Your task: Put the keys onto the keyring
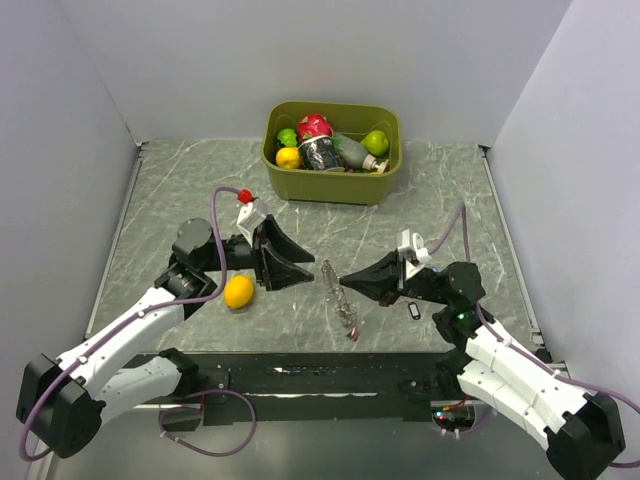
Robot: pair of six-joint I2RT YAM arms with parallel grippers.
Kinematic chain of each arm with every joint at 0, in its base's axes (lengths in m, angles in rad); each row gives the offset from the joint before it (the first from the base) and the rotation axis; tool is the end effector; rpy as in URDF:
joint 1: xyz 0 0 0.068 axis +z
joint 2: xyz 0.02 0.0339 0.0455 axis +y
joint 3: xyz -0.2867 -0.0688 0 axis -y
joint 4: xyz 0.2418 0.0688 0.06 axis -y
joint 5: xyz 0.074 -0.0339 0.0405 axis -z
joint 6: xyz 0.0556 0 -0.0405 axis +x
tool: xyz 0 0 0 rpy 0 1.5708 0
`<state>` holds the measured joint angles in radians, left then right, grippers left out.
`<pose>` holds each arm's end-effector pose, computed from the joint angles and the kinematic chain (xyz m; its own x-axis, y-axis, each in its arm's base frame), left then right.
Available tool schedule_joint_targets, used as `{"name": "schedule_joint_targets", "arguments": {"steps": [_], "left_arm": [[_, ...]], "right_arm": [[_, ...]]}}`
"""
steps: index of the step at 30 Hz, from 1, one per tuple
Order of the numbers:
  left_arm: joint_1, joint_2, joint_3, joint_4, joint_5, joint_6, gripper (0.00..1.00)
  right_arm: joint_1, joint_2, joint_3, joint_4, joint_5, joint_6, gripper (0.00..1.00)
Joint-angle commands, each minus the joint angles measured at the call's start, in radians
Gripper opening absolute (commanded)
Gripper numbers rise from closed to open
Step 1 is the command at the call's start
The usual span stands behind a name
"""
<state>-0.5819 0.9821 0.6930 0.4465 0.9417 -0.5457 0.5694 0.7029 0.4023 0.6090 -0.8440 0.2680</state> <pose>0.1550 -0.1558 0.3572 -0.4022 -0.1010 -0.9100 0.9146 0.0003 -0.4043 0.1087 0.1189 0.3182 -0.0071 0.2043 -0.9789 -0.9914 0.1261 0.0336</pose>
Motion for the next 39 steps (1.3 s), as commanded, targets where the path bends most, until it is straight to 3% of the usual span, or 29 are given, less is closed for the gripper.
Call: {"name": "schedule_joint_targets", "arguments": {"steps": [1,6,11,17,30,34,39], "left_arm": [[0.001,0.006,-0.006,0.113,0.109,-0.017,0.59],[-0.050,0.029,0.020,0.042,0.105,0.056,0.58],[-0.134,0.053,0.083,-0.107,0.057,0.171,0.56],[-0.145,0.041,0.088,-0.118,0.048,0.191,0.54],[-0.151,0.041,0.094,-0.118,0.054,0.193,0.51],[-0.159,0.056,0.108,-0.123,0.048,0.190,0.50],[-0.177,0.064,0.114,-0.108,0.025,0.190,0.48]], "right_arm": [[-0.003,0.001,-0.029,0.317,-0.088,-0.021,0.00],[-0.003,0.012,-0.048,0.399,-0.214,-0.093,0.00],[-0.002,0.017,-0.005,0.330,-0.352,-0.168,0.00],[-0.002,-0.025,-0.043,0.391,-0.409,-0.242,0.00],[-0.002,-0.108,-0.092,0.367,-0.408,-0.366,0.00],[-0.002,-0.099,-0.100,0.419,-0.362,-0.310,0.00],[-0.003,-0.071,-0.120,0.541,-0.193,-0.127,0.00]]}}
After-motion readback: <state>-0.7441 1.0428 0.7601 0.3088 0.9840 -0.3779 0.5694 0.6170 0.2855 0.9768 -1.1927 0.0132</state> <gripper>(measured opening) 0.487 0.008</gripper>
